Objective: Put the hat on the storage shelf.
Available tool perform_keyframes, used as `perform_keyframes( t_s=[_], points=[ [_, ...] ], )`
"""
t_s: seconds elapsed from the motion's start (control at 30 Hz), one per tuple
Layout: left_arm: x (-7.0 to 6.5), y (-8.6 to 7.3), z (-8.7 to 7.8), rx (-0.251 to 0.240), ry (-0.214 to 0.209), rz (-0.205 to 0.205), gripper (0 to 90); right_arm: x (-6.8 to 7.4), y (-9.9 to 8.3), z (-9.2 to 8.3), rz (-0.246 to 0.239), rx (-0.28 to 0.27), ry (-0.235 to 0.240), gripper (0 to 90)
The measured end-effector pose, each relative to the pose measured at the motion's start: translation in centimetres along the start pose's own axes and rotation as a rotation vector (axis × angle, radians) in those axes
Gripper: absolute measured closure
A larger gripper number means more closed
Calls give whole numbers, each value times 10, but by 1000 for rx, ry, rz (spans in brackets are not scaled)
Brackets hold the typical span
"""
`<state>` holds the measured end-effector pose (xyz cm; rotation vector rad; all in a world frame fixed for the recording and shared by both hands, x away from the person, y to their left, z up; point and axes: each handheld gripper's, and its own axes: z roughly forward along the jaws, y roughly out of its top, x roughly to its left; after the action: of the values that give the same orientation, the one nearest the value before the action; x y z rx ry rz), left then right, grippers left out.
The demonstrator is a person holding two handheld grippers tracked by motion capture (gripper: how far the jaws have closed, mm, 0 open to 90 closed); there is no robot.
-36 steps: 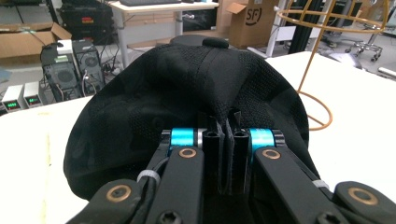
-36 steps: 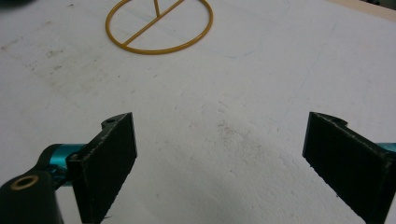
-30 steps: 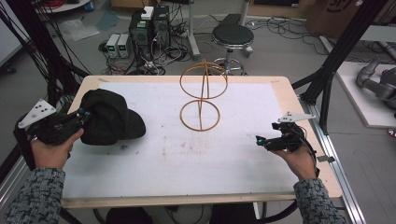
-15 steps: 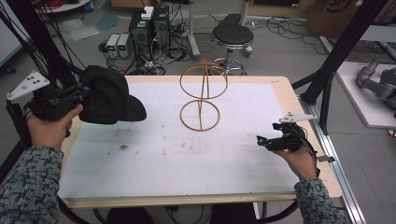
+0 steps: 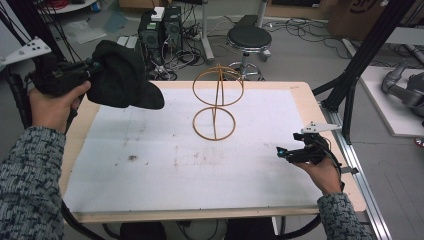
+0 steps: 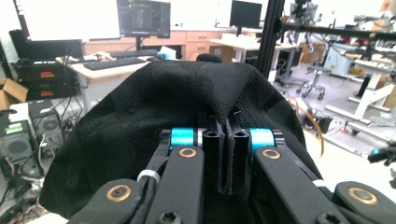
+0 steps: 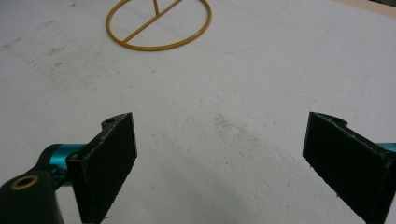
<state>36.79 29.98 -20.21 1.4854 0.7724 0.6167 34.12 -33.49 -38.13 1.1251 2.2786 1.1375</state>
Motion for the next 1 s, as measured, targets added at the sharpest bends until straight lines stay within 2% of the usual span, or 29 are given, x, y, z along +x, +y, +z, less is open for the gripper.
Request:
perform_keyframes(
  t_s=[0.2, 0.23, 0.27, 0.47, 0.6, 0.73, 0.77, 0.83, 0.87, 0.9, 0.97, 1.0],
  points=[
    [12, 24, 16, -39, -29, -12, 877, -3, 2, 0, 3, 5, -5, 96],
    [14, 30, 23, -48, -38, -15, 877, -3, 2, 0, 1, 4, -5, 97],
    [14, 30, 23, -48, -38, -15, 877, -3, 2, 0, 1, 4, -5, 97],
    [15, 42, 52, -72, -69, -31, 877, -5, 1, -1, 13, 5, -9, 97],
    [11, 50, 71, -81, -85, -29, 877, -8, -1, -3, 9, 3, -13, 96],
    [5, 58, 98, -119, -111, -54, 877, -11, -3, -5, 18, 3, -14, 96],
    [5, 58, 98, -119, -111, -54, 878, -11, -4, -6, 18, 3, -15, 97],
    [0, 60, 112, -140, -122, -72, 877, -12, -5, -6, 15, 5, -17, 97],
    [0, 60, 112, -140, -122, -72, 877, -12, -5, -6, 15, 5, -17, 97],
    [-3, 59, 121, -152, -132, -86, 877, -13, -6, -8, 18, 4, -17, 97],
    [-5, 59, 126, -154, -138, -89, 877, -13, -8, -9, 19, 6, -17, 96],
    [-10, 59, 134, -164, -148, -99, 877, -14, -9, -10, 17, 5, -18, 97]
  ],
)
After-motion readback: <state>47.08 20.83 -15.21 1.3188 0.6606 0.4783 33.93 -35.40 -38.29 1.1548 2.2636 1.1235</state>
